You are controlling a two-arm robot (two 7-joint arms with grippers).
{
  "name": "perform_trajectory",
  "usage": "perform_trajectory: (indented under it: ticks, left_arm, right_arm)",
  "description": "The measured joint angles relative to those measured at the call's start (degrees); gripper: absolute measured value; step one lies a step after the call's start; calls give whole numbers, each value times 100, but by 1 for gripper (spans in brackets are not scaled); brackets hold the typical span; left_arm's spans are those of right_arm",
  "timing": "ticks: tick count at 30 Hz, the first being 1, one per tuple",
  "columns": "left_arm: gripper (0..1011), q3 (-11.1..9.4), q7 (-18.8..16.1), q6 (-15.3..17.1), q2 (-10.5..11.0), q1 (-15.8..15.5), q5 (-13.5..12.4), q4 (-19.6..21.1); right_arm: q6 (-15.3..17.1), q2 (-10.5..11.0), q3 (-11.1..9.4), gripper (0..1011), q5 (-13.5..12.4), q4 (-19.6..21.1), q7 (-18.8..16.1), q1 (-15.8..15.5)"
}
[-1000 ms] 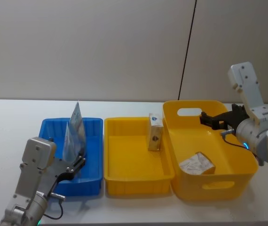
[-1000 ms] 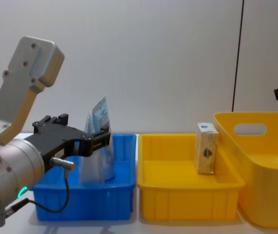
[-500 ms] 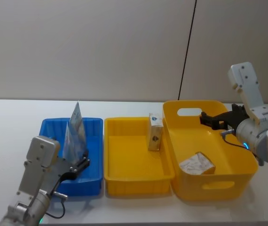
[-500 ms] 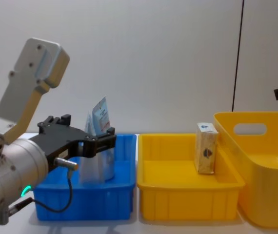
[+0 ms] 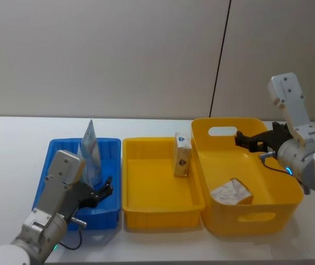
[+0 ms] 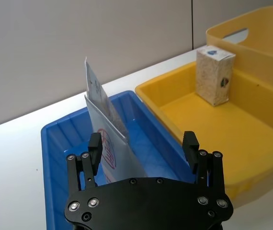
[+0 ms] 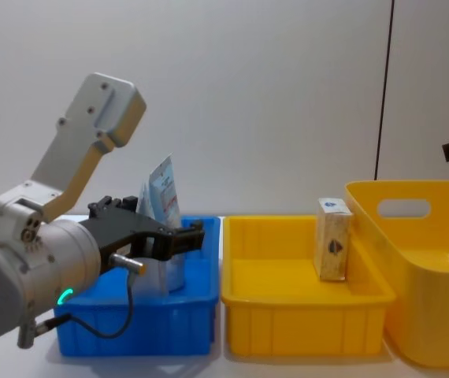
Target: Bimanual collaborative sorting of washing and personal care products
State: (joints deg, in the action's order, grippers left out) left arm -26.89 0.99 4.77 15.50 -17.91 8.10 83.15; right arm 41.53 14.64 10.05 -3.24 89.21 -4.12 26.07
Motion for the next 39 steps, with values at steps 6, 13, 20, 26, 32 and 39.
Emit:
perform_trajectory:
  ticks: [6, 13, 20, 26, 32, 39]
  left_arm:
    - [1001, -35, -122, 224, -52, -137, -180, -162]
    - [1001, -53, -462, 510, -100, -229, -495, -313]
    - [1001, -48, -688, 668, -136, -285, -701, -426]
    - [1001, -36, -693, 639, -158, -329, -745, -523]
    - [1001, -9, -581, 469, -194, -361, -719, -615]
    - [1002, 30, -399, 242, -243, -370, -612, -690]
  right_arm:
    - [0, 0, 0, 1004, 0, 0, 0, 0]
    - [0, 0, 0, 1004, 0, 0, 0, 0]
    - [0, 0, 0, 1003, 0, 0, 0, 0]
    - [0, 0, 0, 1004, 0, 0, 0, 0]
    - [0, 0, 0, 1004, 0, 0, 0, 0]
    - [0, 0, 0, 1004, 0, 0, 0, 0]
